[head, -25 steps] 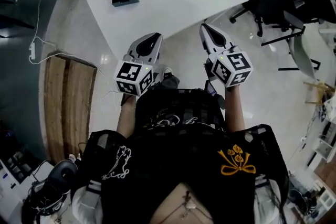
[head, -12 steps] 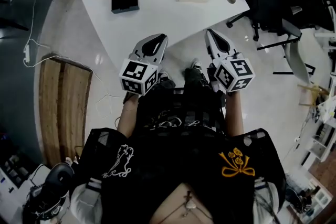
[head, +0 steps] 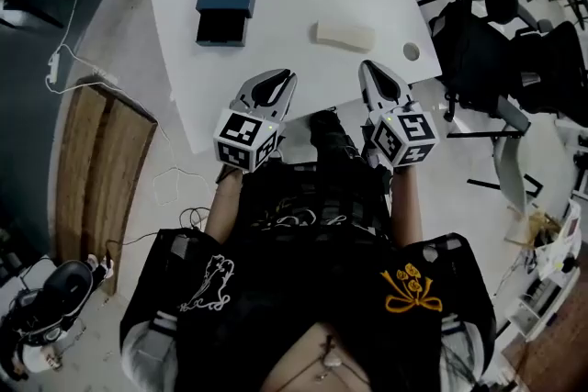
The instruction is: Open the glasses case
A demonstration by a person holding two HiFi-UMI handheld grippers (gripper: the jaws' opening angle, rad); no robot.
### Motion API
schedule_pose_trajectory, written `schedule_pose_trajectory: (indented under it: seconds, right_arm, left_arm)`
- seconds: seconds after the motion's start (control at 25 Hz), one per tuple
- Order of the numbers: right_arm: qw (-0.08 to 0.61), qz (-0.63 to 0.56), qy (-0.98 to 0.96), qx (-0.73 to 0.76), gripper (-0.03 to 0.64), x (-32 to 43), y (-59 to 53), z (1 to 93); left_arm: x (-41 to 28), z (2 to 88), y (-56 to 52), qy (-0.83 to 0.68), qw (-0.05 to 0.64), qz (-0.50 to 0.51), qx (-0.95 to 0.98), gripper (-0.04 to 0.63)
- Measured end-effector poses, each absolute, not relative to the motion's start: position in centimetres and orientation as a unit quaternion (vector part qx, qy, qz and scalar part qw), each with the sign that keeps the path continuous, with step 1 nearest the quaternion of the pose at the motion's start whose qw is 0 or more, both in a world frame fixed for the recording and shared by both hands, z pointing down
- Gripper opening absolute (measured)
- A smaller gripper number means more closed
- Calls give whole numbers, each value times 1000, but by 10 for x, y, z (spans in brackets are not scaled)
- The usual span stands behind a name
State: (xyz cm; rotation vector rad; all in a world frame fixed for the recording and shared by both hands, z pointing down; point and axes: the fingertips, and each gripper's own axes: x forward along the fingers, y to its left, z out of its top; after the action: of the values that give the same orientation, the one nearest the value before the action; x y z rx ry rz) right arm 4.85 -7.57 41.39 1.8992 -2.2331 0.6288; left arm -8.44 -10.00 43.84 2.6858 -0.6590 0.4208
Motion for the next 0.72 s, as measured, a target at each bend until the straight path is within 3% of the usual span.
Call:
schedule_pose_trajectory:
  seconds: [0.32, 0.52, 0.72]
  right_arm:
    - [154, 207, -785, 563, 58, 123, -150, 448]
    - [210, 197, -815, 503, 93, 140, -175, 477]
    - [258, 188, -839, 440, 138, 147, -192, 506]
  left_arm:
    - [-22, 456, -158, -319, 174, 188, 912, 35]
    - [-3, 478, -166, -351, 198, 219, 889, 95]
    - [11, 507, -175, -374, 214, 240, 870, 100]
